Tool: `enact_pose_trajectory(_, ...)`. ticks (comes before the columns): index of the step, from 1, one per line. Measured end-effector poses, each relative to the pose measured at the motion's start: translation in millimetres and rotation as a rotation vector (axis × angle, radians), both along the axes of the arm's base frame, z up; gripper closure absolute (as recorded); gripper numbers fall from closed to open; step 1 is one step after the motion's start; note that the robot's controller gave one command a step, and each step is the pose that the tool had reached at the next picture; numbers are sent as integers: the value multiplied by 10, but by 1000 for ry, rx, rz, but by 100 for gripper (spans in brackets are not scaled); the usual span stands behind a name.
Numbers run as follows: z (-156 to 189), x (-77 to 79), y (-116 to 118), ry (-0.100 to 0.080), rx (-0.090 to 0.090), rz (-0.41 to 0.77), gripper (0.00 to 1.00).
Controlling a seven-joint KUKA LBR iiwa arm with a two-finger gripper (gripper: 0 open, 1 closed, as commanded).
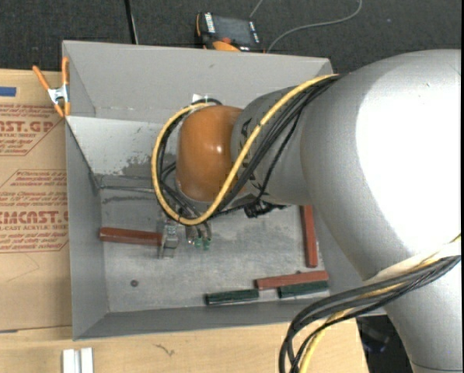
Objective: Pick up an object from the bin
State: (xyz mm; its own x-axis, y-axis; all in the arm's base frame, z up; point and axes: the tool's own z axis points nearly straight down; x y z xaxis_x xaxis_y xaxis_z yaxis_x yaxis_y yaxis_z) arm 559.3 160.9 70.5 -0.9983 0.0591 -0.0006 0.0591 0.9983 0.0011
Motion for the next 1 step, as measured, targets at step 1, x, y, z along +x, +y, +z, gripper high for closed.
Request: enact_pose_trajectory(1, 1708, -124, -34, -8, -1, 435, 100)
